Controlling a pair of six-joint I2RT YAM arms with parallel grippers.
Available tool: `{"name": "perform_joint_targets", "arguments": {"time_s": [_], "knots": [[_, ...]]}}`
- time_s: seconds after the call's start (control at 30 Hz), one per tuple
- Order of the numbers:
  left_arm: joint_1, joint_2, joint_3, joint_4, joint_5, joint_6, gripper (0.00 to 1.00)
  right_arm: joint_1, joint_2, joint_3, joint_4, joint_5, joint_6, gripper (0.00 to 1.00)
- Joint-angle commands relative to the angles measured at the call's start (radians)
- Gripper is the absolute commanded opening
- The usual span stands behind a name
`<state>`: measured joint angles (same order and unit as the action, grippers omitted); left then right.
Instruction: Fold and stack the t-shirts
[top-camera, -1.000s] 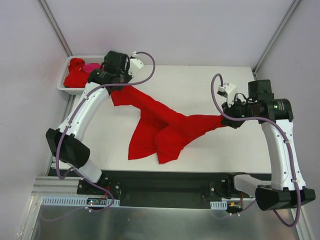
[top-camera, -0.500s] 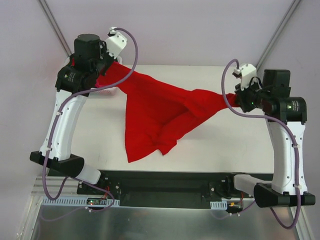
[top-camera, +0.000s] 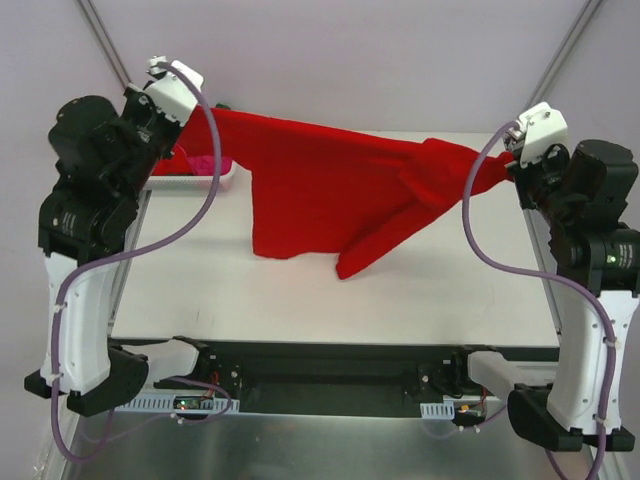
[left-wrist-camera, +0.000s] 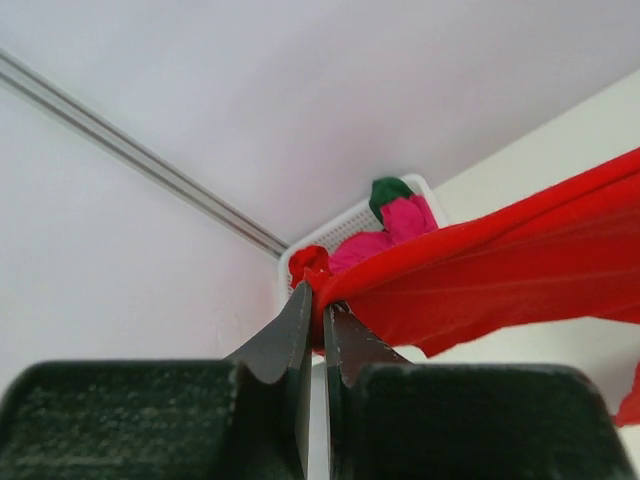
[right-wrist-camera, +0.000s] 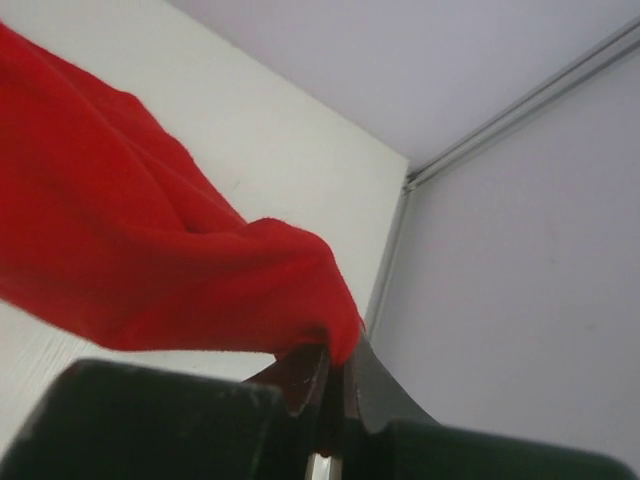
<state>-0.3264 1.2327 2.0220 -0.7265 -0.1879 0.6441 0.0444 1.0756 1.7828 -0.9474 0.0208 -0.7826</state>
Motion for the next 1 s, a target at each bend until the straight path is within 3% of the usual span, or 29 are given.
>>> {"name": "perform_joint_targets", "arguments": {"time_s": [0.0, 0.2, 0.97], "knots": [[0.013, -0.059, 0.021, 0.127, -0.073, 0.031, 0.0, -0.015, -0.068, 0.013, 0.144, 0.183, -0.03, 0.01], [0.013, -0.065, 0.102, 0.133, -0.1, 0.058, 0.0, -0.014, -0.083, 0.053, 0.15, 0.209, -0.027, 0.01], [0.013, -0.337, 0.056, 0.133, -0.13, 0.019, 0.0, -0.014, -0.284, 0.093, 0.085, 0.1, -0.04, 0.01]]}}
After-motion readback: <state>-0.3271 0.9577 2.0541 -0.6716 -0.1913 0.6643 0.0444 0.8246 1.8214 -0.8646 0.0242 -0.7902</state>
